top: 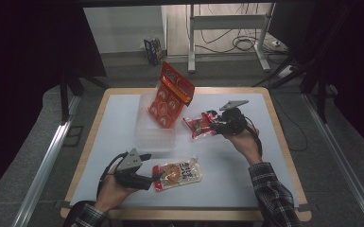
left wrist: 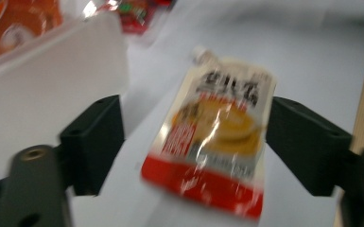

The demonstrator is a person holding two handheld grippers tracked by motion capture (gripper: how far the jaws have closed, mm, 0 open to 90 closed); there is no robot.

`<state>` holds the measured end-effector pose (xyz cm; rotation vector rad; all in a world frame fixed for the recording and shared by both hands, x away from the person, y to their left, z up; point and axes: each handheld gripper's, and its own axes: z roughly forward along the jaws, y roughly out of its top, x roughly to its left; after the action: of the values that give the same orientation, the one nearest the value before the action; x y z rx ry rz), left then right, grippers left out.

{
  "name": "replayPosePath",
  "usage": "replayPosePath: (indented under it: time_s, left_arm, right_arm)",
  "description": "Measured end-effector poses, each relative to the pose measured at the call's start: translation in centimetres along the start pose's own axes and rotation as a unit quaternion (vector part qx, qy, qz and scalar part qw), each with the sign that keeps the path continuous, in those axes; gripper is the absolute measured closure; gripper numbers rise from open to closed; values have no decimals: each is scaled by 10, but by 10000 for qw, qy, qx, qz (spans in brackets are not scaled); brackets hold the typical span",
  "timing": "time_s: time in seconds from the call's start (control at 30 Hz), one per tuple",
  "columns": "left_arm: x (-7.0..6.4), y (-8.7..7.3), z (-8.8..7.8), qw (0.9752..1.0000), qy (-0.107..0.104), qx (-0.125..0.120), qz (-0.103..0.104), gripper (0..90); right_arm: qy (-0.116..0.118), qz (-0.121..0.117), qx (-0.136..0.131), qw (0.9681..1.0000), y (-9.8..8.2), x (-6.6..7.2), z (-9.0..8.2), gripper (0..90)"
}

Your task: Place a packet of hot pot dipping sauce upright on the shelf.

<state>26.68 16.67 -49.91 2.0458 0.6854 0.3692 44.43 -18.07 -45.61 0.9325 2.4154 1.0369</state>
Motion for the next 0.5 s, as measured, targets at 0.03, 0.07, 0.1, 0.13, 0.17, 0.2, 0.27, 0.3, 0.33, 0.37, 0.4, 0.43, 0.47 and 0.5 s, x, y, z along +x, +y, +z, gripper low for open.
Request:
replayPosePath:
  time_s: [0.03,0.07,0.1,0.13,0.17,0.2,0.27,0.3,0.33,0.37,0.4,0.43,0.47,0.5]
  left_arm:
    - [-2,8,8,10000,-58,-49,14,253]
    - [-2,8,8,10000,-58,-49,14,274]
    - [-3,12,13,10000,-47,-54,51,274]
    - [-4,19,23,9999,-31,-30,129,327]
    - [-5,23,28,9999,-37,-31,129,352]
    - [-5,23,28,9999,-37,-31,129,385]
    - [-4,32,39,9999,-122,-71,95,440]
    - [-4,35,42,9998,-121,-105,97,465]
    - [-4,37,44,9998,-141,-141,90,486]
    - [-3,38,46,9997,-151,-167,100,499]
    - [-3,38,46,9997,-151,-167,100,507]
    - [-4,38,47,9996,-150,-197,116,508]
    - [-5,37,47,9996,-136,-195,147,504]
    - [-5,35,46,9996,-116,-202,173,485]
  right_arm:
    - [-61,5,-11,10000,-2,-1,0,371]
    - [-103,45,-22,9999,-4,-2,0,342]
    - [-103,45,-22,9999,-4,-2,0,342]
    - [-87,131,-19,9999,-8,-5,0,297]
    - [-105,154,-19,9998,-10,-6,0,287]
    - [-105,154,-19,9998,-10,-6,0,287]
    - [-172,203,38,9996,-15,-10,2,267]
    - [-221,218,69,9995,-17,-11,3,263]
    - [-246,220,97,9994,-19,-13,4,260]
    - [-258,239,135,9993,-21,-15,5,249]
    - [-263,279,186,9991,-24,-18,7,238]
    - [-257,337,216,9989,-26,-20,9,231]
    - [-221,383,270,9987,-29,-22,11,219]
    - [-160,419,327,9985,-33,-25,14,205]
